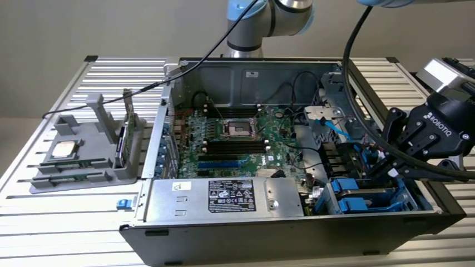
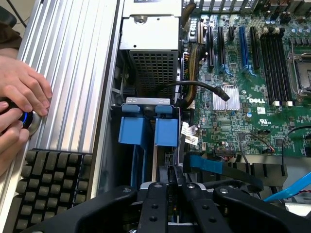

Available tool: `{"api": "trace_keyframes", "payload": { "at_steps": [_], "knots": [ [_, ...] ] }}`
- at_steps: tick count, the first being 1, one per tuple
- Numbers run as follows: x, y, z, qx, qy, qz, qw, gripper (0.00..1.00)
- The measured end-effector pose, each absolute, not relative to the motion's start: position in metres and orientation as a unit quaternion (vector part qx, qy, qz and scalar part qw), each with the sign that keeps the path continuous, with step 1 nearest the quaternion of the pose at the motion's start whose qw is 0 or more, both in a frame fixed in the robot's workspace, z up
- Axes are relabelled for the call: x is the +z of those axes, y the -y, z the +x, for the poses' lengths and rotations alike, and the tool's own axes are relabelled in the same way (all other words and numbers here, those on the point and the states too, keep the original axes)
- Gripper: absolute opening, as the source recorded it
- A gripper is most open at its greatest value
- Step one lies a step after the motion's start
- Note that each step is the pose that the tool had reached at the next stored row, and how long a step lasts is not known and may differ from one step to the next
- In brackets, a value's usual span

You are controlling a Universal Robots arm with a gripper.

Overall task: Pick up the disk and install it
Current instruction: 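Insert the disk into the insertion slot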

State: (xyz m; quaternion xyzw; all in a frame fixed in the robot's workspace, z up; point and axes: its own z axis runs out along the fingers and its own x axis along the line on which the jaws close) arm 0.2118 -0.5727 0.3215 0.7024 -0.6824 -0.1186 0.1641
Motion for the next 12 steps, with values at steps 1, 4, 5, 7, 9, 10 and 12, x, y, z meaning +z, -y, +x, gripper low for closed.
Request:
{"api": "trace_keyframes", "payload": {
  "at_steps": [1, 4, 5, 7, 9, 10, 12],
  "knots": [
    [0.3215, 0.5727, 0.2118, -0.119, 0.682, 0.702, 0.164, 0.17],
    [0.3213, 0.5727, 0.2119, -0.119, 0.682, 0.702, 0.164, 0.17],
    [0.3213, 0.5727, 0.212, -0.119, 0.682, 0.702, 0.164, 0.17],
    [0.32, 0.5727, 0.2122, -0.12, 0.682, 0.703, 0.163, 0.17],
    [0.3206, 0.5727, 0.2122, -0.119, 0.682, 0.702, 0.164, 0.17],
    [0.321, 0.5727, 0.2122, -0.119, 0.682, 0.702, 0.164, 0.17],
    [0.3211, 0.5727, 0.2123, -0.119, 0.682, 0.702, 0.164, 0.17]
  ]
}}
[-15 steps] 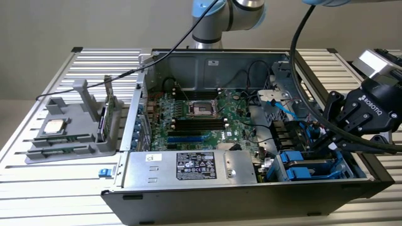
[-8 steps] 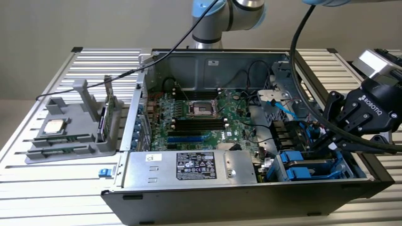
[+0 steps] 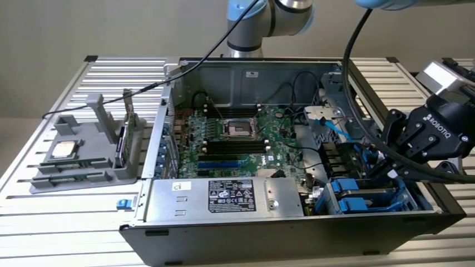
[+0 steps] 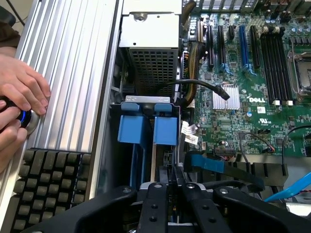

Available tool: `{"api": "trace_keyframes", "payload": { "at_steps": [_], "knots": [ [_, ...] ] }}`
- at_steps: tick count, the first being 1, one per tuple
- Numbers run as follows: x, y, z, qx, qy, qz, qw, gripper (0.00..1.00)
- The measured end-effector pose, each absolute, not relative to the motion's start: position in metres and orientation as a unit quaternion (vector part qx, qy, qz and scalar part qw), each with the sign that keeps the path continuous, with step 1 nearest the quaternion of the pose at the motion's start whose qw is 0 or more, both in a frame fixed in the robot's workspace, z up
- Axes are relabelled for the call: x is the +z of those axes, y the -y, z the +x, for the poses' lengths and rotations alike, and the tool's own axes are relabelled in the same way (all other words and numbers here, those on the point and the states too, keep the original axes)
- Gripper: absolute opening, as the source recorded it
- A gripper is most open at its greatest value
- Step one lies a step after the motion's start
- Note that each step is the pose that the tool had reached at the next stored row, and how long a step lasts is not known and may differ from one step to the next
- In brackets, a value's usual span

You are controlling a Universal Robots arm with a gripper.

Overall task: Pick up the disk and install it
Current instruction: 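Insert the disk into the insertion slot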

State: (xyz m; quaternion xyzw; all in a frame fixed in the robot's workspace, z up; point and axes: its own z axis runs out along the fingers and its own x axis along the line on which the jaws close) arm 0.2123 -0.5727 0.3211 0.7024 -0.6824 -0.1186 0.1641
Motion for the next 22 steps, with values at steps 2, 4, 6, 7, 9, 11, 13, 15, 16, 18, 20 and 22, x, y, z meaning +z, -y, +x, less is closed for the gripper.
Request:
{"api": "trace_keyframes", "payload": {
  "at_steps": [2, 4, 6, 7, 9, 11, 13, 15, 16, 18, 20, 22],
  "knots": [
    [0.321, 0.5727, 0.2123, -0.119, 0.682, 0.702, 0.164, 0.17],
    [0.3209, 0.5727, 0.2123, -0.119, 0.682, 0.702, 0.164, 0.17],
    [0.3208, 0.5727, 0.2123, -0.119, 0.682, 0.702, 0.164, 0.17],
    [0.3206, 0.5727, 0.2123, -0.119, 0.682, 0.702, 0.164, 0.17],
    [0.32, 0.5727, 0.2123, -0.119, 0.682, 0.702, 0.164, 0.17],
    [0.3194, 0.5727, 0.2123, -0.119, 0.682, 0.702, 0.164, 0.17],
    [0.3188, 0.5727, 0.2123, -0.119, 0.682, 0.702, 0.164, 0.17],
    [0.3187, 0.5727, 0.2123, -0.119, 0.682, 0.702, 0.164, 0.17],
    [0.3186, 0.5727, 0.2124, -0.119, 0.682, 0.702, 0.164, 0.17],
    [0.3185, 0.5727, 0.2129, -0.119, 0.682, 0.702, 0.164, 0.17],
    [0.3185, 0.5727, 0.2139, -0.119, 0.682, 0.702, 0.164, 0.17],
    [0.3185, 0.5727, 0.2144, -0.119, 0.683, 0.702, 0.164, 0.17]
  ]
}}
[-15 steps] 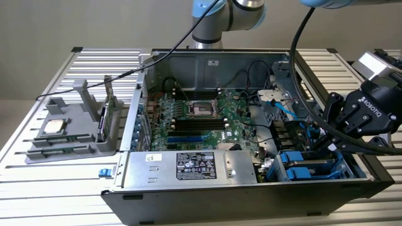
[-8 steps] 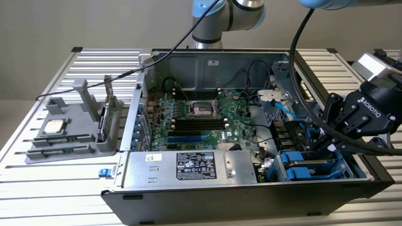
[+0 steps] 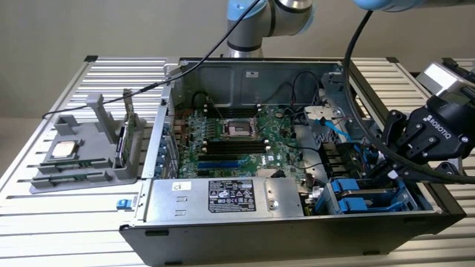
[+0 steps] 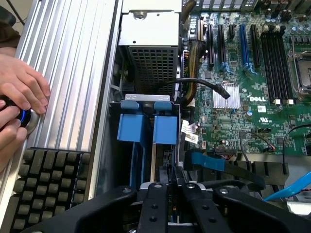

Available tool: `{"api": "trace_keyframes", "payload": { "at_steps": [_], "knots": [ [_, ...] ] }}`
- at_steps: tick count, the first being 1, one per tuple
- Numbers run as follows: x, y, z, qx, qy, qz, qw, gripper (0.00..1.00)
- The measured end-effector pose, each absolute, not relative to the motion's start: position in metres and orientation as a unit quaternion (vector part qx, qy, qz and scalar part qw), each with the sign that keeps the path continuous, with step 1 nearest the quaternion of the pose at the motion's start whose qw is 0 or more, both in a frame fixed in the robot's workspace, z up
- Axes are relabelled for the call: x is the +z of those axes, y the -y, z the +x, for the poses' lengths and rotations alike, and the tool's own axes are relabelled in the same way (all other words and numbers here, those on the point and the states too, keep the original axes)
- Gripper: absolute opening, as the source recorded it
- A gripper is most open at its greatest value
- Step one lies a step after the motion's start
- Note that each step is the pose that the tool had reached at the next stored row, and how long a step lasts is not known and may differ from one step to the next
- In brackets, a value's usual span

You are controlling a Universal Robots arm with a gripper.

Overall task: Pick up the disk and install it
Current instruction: 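Insert the disk into the insertion slot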

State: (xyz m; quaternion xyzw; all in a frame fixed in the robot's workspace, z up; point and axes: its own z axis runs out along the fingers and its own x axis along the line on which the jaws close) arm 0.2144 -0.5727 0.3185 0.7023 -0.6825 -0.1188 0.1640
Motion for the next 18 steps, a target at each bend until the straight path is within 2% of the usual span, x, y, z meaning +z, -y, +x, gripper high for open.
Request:
{"api": "trace_keyframes", "payload": {
  "at_steps": [14, 16, 17, 18],
  "knots": [
    [0.3177, 0.5728, 0.2147, -0.119, 0.682, 0.702, 0.164, 0.17],
    [0.3173, 0.5727, 0.2149, -0.119, 0.682, 0.703, 0.163, 0.18],
    [0.3172, 0.5727, 0.215, -0.119, 0.682, 0.703, 0.163, 0.24],
    [0.3173, 0.5727, 0.2149, -0.119, 0.682, 0.703, 0.163, 0.24]
  ]
}}
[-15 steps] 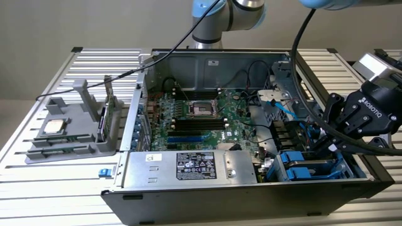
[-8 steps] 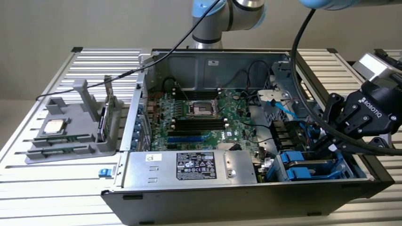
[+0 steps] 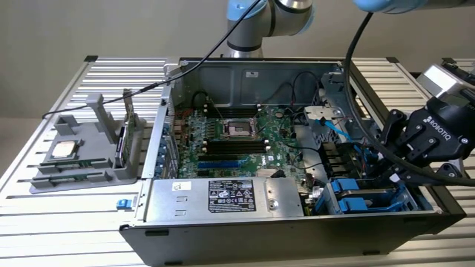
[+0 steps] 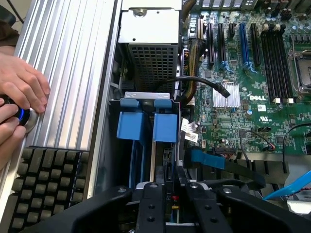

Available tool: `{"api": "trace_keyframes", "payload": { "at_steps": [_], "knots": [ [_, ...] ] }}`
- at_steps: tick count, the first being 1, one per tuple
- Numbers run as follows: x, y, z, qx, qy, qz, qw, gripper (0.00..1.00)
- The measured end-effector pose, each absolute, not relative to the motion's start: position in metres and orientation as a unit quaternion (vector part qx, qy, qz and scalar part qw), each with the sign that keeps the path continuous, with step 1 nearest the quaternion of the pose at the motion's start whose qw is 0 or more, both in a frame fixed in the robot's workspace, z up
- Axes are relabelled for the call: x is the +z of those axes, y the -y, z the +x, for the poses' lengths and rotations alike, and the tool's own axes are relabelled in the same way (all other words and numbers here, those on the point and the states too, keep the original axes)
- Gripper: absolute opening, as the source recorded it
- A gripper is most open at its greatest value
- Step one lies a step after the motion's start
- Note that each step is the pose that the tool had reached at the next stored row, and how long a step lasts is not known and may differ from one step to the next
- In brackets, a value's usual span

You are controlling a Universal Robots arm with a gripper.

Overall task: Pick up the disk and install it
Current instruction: 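Insert the disk into the insertion slot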

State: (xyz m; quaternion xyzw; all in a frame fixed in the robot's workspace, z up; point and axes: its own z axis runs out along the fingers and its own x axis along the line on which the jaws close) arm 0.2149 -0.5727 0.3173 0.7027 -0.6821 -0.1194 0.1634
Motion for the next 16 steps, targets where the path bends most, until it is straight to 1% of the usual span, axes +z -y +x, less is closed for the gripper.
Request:
{"api": "trace_keyframes", "payload": {
  "at_steps": [1, 2, 3, 16],
  "knots": [
    [0.318, 0.573, 0.215, -0.119, 0.682, 0.703, 0.163, 0.31],
    [0.319, 0.573, 0.215, -0.119, 0.682, 0.703, 0.164, 0.31],
    [0.319, 0.573, 0.215, -0.119, 0.682, 0.703, 0.163, 0.37],
    [0.355, 0.573, 0.215, -0.125, 0.681, 0.704, 0.158, 0.37]
  ]
}}
